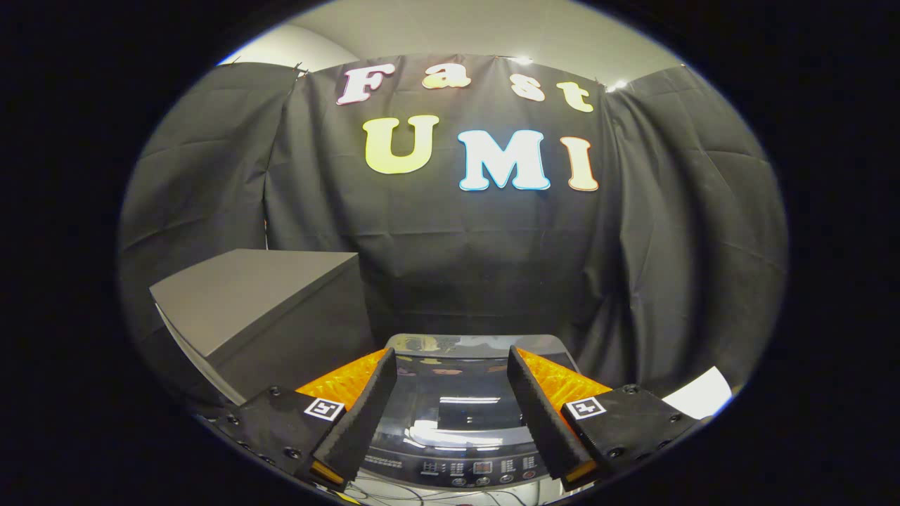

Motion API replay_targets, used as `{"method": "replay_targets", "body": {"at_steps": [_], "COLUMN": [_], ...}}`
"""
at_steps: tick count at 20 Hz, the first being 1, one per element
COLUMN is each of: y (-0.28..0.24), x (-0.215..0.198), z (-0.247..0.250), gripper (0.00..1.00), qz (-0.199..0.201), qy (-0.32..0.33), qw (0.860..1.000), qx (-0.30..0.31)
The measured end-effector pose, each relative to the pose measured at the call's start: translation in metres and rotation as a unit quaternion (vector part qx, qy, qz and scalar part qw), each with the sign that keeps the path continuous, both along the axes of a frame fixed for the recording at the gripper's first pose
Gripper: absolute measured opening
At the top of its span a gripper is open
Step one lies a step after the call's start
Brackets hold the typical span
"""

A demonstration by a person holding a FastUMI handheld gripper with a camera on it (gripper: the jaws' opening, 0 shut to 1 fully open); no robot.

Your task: Put the clothes into the washing machine and then close the washing machine lid.

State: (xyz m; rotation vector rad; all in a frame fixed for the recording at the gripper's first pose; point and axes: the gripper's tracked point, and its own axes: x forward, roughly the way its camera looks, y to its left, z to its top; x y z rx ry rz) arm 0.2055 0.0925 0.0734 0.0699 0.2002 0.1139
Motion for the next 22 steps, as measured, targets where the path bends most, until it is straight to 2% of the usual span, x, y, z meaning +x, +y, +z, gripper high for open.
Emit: {"method": "replay_targets", "body": {"at_steps": [6,10,12,14,18,22], "y": [0.006,-0.004,0.005,0.010,0.016,0.026], "x": [-0.052,-0.086,-0.108,-0.127,-0.154,-0.173], "z": [0.006,0.004,0.005,-0.007,-0.006,0.000], "gripper": [0.99,0.99,0.99,1.00,0.99,0.99], "qz": [-0.014,-0.038,-0.021,-0.005,-0.011,-0.012], "qy": [-0.040,-0.084,-0.110,-0.104,-0.104,-0.110], "qw": [0.999,0.995,0.993,0.994,0.995,0.994], "qx": [-0.003,-0.023,-0.037,-0.036,0.002,0.012]}}
